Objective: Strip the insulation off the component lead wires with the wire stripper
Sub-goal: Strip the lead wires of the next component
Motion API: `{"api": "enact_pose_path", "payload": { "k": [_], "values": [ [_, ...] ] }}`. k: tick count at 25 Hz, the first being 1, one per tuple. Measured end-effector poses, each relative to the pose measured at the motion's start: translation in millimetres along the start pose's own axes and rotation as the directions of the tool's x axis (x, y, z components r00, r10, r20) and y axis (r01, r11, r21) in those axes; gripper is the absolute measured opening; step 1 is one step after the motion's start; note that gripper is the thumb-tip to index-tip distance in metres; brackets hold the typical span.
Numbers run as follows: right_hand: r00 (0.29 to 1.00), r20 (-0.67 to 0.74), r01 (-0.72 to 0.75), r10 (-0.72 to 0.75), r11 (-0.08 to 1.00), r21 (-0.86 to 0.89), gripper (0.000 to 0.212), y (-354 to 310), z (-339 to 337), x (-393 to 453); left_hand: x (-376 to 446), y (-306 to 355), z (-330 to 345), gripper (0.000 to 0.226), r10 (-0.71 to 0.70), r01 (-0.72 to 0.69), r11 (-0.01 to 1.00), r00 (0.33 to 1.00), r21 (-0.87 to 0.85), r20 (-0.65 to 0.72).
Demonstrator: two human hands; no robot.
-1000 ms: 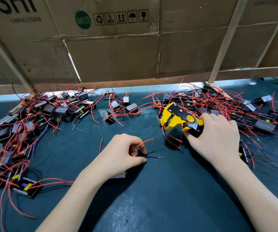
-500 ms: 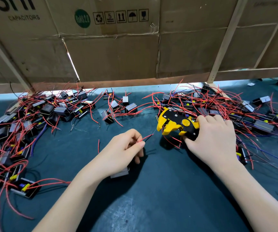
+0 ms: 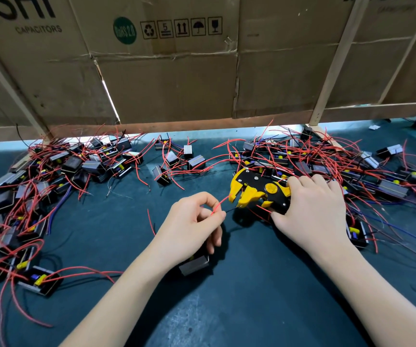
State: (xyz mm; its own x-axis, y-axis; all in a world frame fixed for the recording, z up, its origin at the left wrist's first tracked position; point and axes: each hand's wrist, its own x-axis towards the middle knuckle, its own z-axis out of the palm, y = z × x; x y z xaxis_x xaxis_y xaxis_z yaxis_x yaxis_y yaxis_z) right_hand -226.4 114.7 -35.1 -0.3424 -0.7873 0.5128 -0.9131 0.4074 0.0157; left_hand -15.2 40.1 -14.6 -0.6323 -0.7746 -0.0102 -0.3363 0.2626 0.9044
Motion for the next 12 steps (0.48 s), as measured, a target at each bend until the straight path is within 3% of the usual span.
{"api": "enact_pose_path", "payload": {
  "k": [12],
  "values": [
    [0.998,0.056,-0.011,0.012,1.0,-0.016,0.041,2.1,-0.9,1.1,-0.8,2.3,-2.7,0.016,0.044,-0.044,0.999,0.989,0.006,-0.138]
  ]
}}
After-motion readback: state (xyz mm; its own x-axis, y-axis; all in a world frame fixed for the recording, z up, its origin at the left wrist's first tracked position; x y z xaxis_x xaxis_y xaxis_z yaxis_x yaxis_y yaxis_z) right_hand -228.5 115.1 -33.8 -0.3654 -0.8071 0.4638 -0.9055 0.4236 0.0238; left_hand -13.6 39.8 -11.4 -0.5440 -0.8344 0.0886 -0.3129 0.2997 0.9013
